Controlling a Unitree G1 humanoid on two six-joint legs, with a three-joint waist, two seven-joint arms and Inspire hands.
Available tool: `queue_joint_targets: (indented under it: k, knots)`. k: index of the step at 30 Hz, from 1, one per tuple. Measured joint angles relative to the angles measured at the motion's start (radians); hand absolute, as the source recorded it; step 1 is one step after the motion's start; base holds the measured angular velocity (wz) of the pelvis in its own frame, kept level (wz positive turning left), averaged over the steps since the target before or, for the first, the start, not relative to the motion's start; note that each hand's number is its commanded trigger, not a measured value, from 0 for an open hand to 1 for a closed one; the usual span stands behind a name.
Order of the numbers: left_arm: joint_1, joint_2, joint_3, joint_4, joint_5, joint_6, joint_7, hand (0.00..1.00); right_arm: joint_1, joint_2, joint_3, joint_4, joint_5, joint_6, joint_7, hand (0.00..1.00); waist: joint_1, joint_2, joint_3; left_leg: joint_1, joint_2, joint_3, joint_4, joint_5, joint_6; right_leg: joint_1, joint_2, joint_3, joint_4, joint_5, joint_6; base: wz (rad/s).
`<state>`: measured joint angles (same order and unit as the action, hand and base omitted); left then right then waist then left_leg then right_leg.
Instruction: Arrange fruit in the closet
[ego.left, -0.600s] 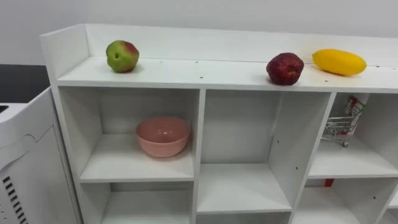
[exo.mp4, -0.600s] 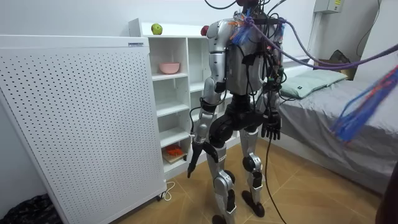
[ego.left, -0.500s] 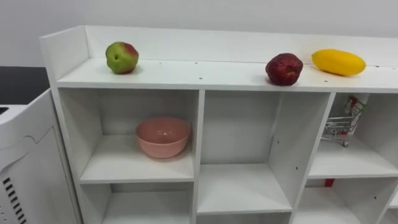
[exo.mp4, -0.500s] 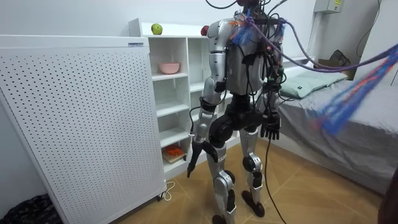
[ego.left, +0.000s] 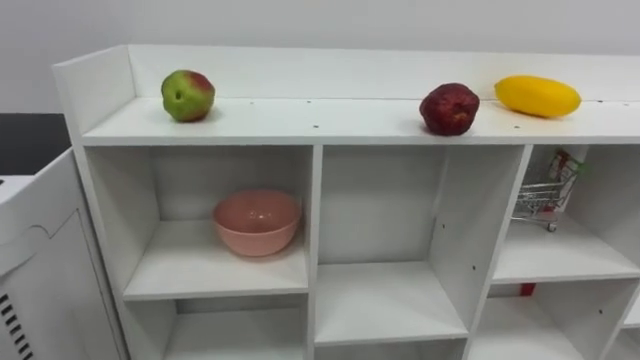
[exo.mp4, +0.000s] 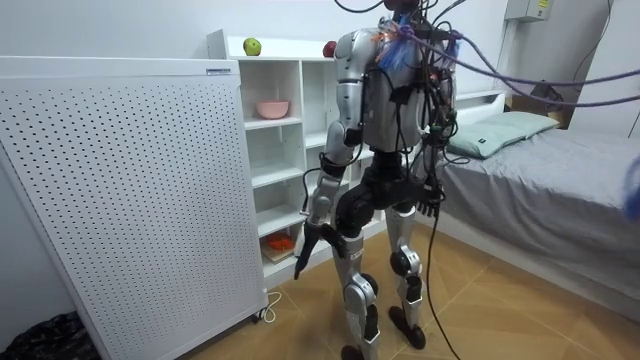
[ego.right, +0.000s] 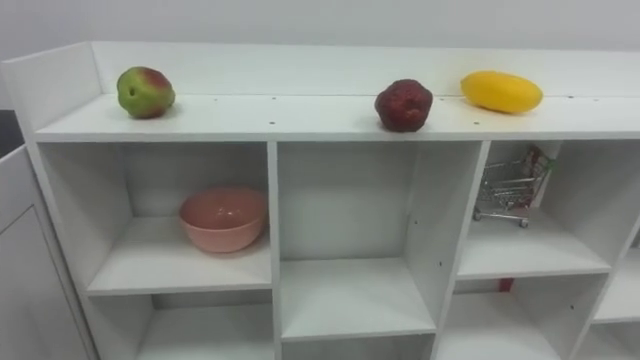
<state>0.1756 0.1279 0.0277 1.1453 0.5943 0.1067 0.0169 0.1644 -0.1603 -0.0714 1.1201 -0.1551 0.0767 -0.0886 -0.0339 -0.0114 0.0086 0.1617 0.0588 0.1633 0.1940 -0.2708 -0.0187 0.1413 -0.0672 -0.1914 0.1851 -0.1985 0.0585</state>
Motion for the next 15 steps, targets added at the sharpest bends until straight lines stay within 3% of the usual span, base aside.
queue_joint_targets:
  k: [3,8,10,13,15]
  knots:
    - [-0.007,-0.001,0.000,-0.015,0.000,-0.020,0.010,0.00,0.004,0.005,-0.011,-0.228,0.004,-0.027,-0.034,0.00,0.000,0.008,0.0028,-0.005,0.000,0.004,0.004,0.000,0.000,-0.009,0.001,0.006,0.001,0.000,-0.001,-0.06]
    - [-0.005,0.010,0.001,-0.044,-0.003,-0.070,0.036,0.00,0.050,0.026,0.045,-0.765,0.014,-0.119,-0.078,0.00,0.017,0.004,0.0009,-0.012,-0.001,-0.001,0.004,0.000,0.000,-0.020,0.004,0.014,-0.002,0.001,-0.001,-0.02]
    - [0.008,0.010,0.001,-0.066,-0.010,-0.071,0.046,0.00,0.054,0.030,0.067,-0.869,0.015,-0.161,-0.082,0.00,0.017,-0.002,-0.0037,-0.012,0.000,-0.003,0.004,0.000,0.000,-0.020,0.004,0.011,-0.003,0.001,-0.001,0.04]
    - [0.020,0.010,-0.001,-0.064,-0.011,-0.079,0.056,0.00,0.053,0.032,0.073,-0.985,0.009,-0.172,-0.098,0.00,0.027,-0.009,-0.0060,-0.012,-0.001,-0.005,0.001,0.000,0.000,-0.020,0.004,0.012,-0.003,0.001,-0.001,0.01]
    - [0.033,0.013,-0.002,-0.077,-0.012,-0.078,0.056,0.00,0.050,0.032,0.073,-1.038,0.010,-0.172,-0.120,0.00,0.041,-0.012,-0.0131,-0.008,-0.001,-0.003,0.001,0.001,0.000,-0.022,0.004,0.015,-0.003,0.001,-0.001,-0.06]
